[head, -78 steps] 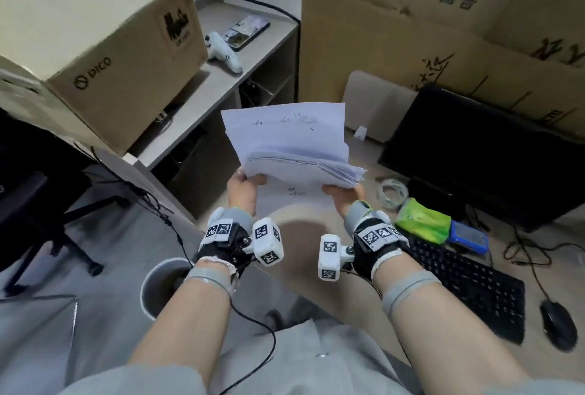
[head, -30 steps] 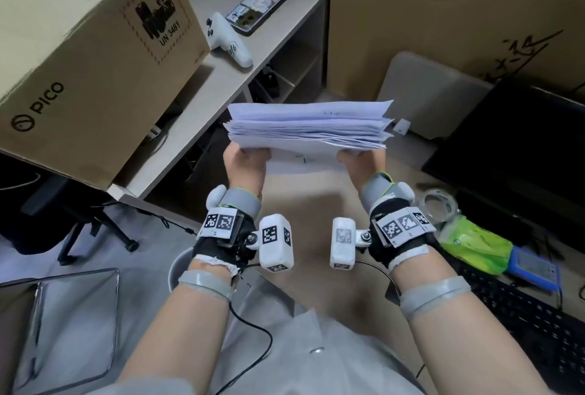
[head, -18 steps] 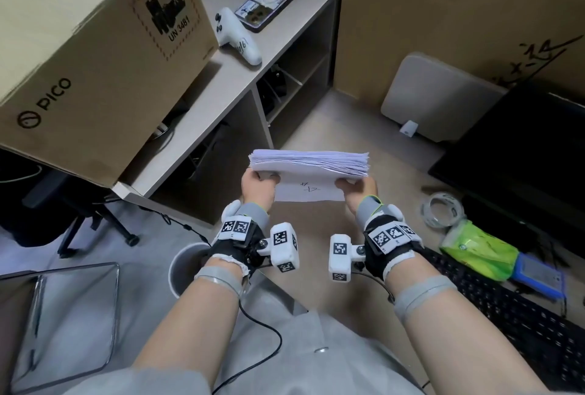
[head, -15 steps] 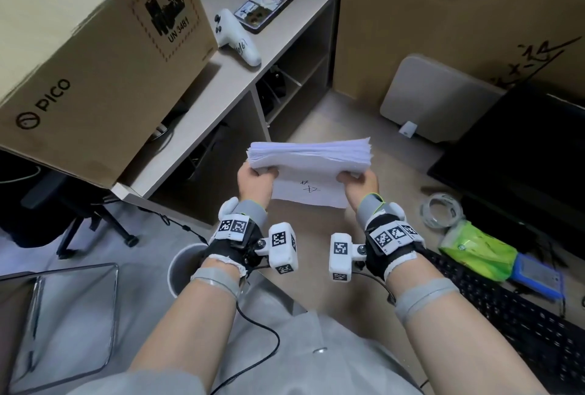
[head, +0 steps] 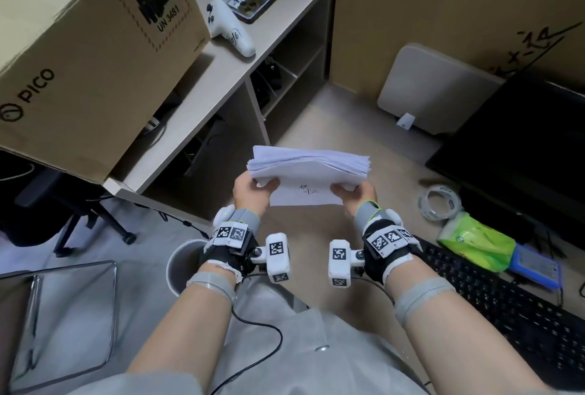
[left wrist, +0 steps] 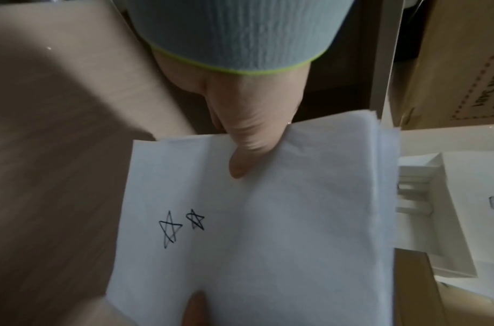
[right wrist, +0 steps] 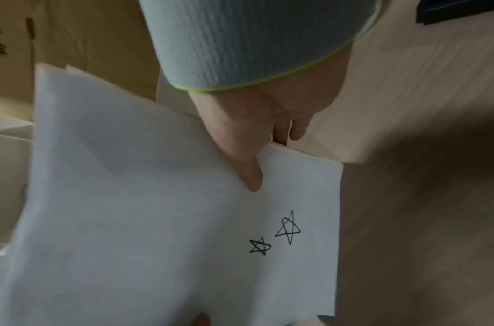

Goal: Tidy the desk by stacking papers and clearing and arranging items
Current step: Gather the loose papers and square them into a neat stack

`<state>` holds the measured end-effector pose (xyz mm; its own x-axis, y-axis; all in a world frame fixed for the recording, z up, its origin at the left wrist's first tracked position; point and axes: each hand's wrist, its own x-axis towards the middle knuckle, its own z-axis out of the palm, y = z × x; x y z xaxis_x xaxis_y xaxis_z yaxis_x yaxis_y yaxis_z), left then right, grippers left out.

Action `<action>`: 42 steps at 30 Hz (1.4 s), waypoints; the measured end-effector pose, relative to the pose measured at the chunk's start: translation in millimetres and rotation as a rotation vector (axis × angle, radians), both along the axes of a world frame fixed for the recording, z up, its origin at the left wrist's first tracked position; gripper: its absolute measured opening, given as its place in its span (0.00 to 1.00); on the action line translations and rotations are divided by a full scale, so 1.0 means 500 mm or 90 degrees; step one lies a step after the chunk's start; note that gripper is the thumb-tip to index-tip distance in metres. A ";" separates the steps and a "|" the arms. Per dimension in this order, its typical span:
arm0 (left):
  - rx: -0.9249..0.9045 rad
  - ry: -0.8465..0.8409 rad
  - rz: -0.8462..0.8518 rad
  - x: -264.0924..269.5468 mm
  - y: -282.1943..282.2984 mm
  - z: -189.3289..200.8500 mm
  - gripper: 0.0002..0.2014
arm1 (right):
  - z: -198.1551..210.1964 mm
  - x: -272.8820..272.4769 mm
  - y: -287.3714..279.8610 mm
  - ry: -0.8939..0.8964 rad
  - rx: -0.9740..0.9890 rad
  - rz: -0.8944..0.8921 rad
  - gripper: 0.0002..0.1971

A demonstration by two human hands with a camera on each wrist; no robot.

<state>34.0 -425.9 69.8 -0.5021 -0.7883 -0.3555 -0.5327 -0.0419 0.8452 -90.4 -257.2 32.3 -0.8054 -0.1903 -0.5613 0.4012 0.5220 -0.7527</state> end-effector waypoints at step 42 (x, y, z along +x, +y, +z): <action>0.396 -0.465 -0.093 0.185 0.098 -0.155 0.15 | -0.120 0.088 0.096 -0.217 0.186 0.076 0.19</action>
